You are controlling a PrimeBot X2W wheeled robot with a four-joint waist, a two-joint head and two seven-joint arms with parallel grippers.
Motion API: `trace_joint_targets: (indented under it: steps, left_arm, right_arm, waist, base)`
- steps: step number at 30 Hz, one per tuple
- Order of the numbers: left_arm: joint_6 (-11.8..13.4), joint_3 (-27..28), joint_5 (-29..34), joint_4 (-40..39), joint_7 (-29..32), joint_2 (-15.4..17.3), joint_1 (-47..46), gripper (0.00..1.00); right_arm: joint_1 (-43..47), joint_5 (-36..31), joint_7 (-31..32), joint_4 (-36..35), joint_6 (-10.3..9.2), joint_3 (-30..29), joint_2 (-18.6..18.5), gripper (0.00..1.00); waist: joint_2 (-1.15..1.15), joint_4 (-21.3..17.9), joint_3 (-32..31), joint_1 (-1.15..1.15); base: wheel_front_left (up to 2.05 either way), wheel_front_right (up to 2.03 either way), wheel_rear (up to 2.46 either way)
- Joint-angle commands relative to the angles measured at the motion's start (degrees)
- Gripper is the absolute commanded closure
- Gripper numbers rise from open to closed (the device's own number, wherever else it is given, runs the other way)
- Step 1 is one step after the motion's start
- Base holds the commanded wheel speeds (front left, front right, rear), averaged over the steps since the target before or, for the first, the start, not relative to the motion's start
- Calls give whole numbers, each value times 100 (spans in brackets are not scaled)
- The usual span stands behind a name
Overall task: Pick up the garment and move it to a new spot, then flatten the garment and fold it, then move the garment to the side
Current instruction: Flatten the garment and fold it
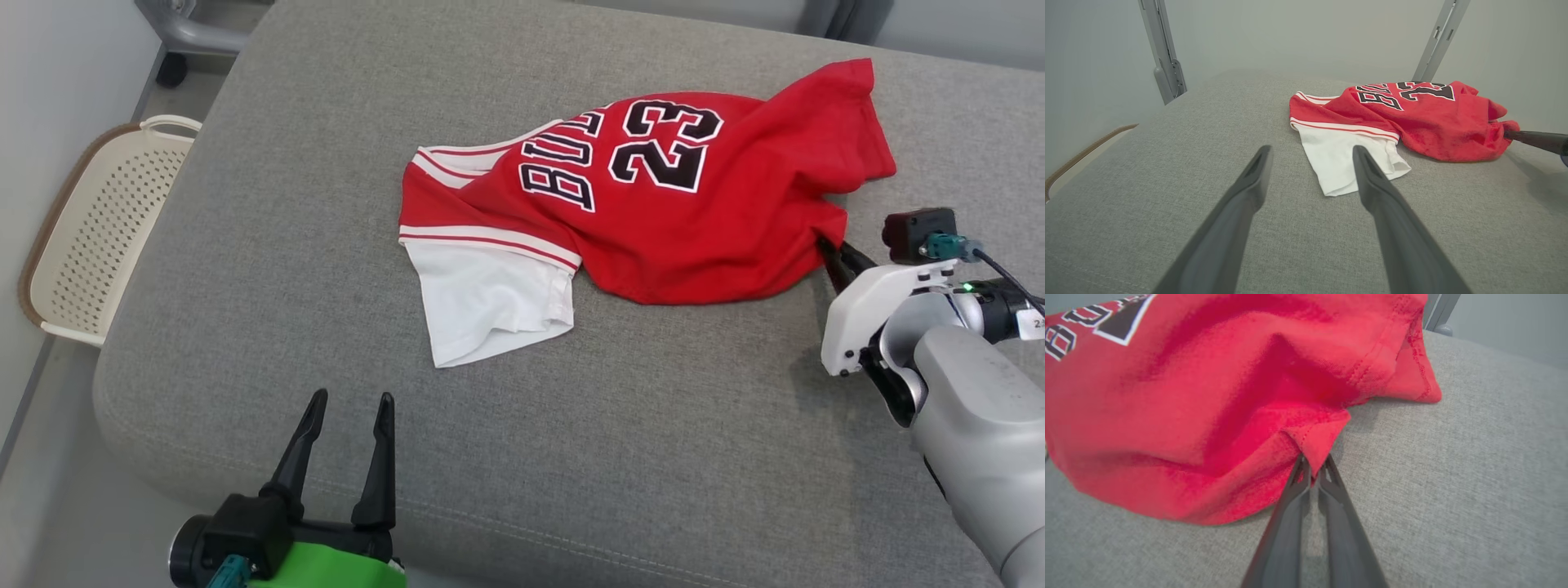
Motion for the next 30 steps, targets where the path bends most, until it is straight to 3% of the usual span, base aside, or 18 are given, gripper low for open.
trace_joint_targets:
  steps: [1, 7, 13, 20, 26, 27, 28, 30]
  left_arm:
    - [32, 25, 12, -1, 6, 9, -19, 0]
    - [53, 113, 13, -26, 6, 9, 100, 0]
    - [48, 189, 19, -26, 6, 9, 157, 0]
    - [15, 185, 39, 16, 6, 9, 176, 0]
    - [47, 192, 30, 75, 6, 10, 199, 0]
    - [42, 191, 37, 95, 6, 9, 202, 0]
    - [37, 192, 46, 126, 6, 9, 211, 0]
    - [32, 191, 35, 213, 6, 9, 244, 0]
  right_arm:
    - [110, 75, -158, 10, -7, -111, -21, 100]
    - [638, 260, -603, -266, -7, -663, -72, 100]
    - [1527, 125, -735, -797, -7, -1586, 41, 100]
    - [2194, -255, -448, -1486, -8, -2267, 262, 100]
    - [2841, -757, 114, -2312, -7, -2974, 693, 100]
    - [2958, -839, 238, -2436, -7, -3020, 774, 28]
    - [3049, -878, 341, -2553, -7, -3078, 860, 0]
    - [3214, -1022, 491, -2772, -7, -3184, 972, 0]
  waist:
    - [0, -75, -92, 0]
    - [0, -319, -254, 0]
    - [0, -636, -411, 0]
    - [0, -842, -535, 0]
    - [0, -950, -679, 0]
    - [0, -961, -698, 0]
    - [0, -974, -724, 0]
    - [0, -994, -781, 0]
  base:
    - [0, 0, 0]
    - [0, 0, 0]
    - [0, 0, 0]
    - [0, 0, 0]
    - [0, 0, 0]
    - [0, 0, 0]
    - [0, 0, 0]
    - [0, 0, 0]
